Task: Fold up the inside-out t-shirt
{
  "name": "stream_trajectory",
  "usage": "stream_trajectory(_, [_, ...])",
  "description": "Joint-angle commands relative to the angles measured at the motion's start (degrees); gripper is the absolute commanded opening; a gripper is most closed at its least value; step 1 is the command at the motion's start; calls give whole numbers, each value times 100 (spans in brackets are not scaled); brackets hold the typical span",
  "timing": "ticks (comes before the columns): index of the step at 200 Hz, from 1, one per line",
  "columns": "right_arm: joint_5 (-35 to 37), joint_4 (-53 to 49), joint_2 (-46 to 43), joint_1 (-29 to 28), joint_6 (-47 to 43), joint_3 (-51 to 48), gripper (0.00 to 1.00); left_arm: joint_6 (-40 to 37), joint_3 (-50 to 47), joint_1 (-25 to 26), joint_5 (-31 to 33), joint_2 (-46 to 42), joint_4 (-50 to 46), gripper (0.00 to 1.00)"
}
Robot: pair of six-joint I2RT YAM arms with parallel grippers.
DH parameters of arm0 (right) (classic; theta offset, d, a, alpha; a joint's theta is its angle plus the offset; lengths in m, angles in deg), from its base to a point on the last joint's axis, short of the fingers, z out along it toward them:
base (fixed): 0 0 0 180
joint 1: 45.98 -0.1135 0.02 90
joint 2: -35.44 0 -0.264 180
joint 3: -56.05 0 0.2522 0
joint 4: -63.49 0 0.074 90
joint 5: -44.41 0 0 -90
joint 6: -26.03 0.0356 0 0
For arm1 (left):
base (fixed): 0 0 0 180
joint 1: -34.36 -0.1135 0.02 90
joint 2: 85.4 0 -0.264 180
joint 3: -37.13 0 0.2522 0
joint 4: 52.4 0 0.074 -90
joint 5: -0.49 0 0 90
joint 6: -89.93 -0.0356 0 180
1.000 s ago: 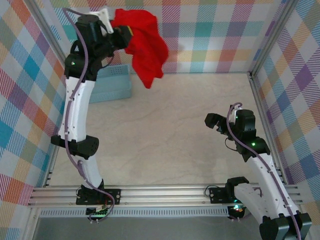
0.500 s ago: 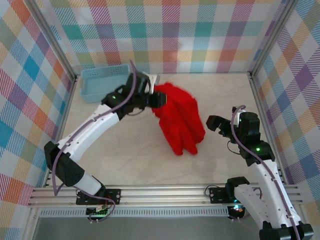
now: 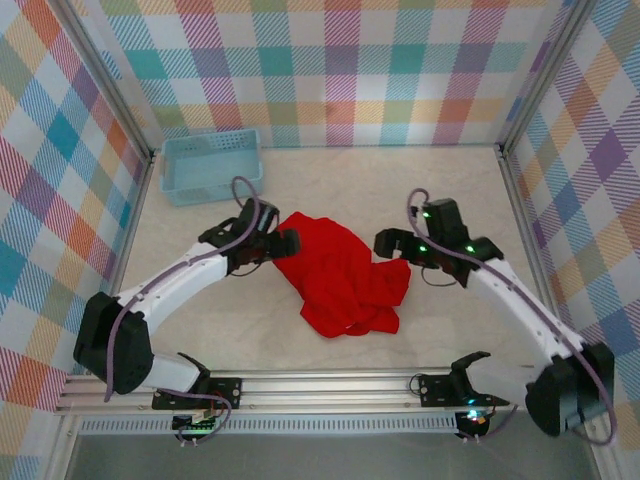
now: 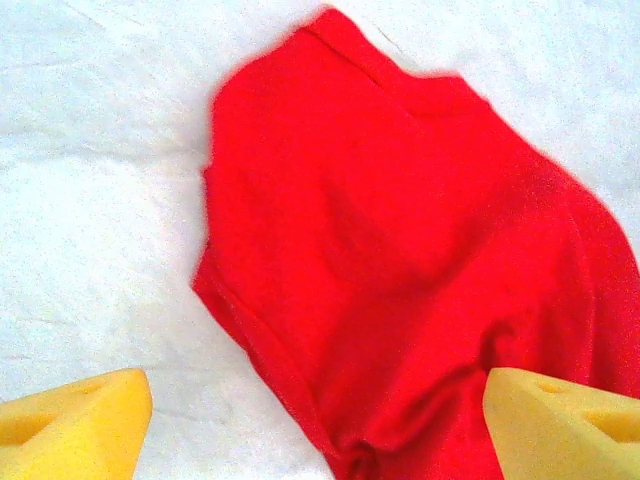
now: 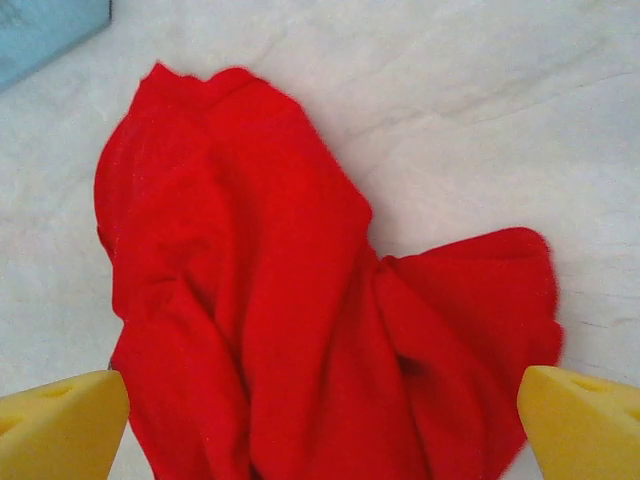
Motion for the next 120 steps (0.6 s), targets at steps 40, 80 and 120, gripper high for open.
stream_trajectory(40, [247,-97,2239,-465,-18,1417,100,632,-517,-912,-1182,913,1531,79])
stream_trajectory(80, [329,61,2768,-945,13,1463,95,598,-243,-990,-1512,1670,1853,70])
stream_trajectory(120, [299,106,3176,-1065,58,1264,80,469,159,-990,-1739,2320,1842,53])
